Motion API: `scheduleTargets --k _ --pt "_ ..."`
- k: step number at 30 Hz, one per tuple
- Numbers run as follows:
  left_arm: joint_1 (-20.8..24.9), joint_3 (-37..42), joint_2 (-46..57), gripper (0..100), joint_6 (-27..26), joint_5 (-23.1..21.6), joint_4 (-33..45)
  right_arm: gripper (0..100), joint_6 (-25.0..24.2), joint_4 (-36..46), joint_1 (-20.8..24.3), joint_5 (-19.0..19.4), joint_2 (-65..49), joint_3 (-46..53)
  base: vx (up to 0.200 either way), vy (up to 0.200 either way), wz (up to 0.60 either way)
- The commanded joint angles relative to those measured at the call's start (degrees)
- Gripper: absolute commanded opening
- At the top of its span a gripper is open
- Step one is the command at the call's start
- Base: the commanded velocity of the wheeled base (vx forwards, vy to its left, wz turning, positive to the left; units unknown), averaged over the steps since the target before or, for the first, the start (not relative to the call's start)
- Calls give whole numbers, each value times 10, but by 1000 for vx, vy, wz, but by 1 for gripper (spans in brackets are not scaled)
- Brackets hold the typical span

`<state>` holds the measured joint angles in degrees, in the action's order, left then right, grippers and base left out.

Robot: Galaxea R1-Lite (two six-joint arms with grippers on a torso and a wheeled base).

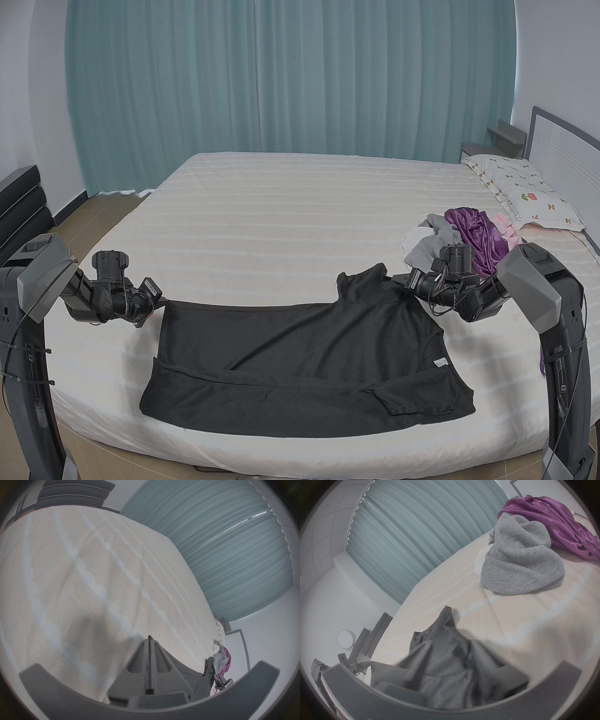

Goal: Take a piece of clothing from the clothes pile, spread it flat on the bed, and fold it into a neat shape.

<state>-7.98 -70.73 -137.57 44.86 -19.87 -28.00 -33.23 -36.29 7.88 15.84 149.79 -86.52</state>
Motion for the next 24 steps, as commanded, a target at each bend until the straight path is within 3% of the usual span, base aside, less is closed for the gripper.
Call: scheduleTargets --k 1,12,24 --pt "0 -1 0 0 0 0 0 0 0 -2 -1 -2 10 -6 0 0 0" --pt "0 0 10 0 0 4 0 0 -22 -4 -9 -4 -24 19 0 0 0" --pt "-4 5 39 0 0 7 1 0 -54 -96 -22 0 -79 107 0 0 0"
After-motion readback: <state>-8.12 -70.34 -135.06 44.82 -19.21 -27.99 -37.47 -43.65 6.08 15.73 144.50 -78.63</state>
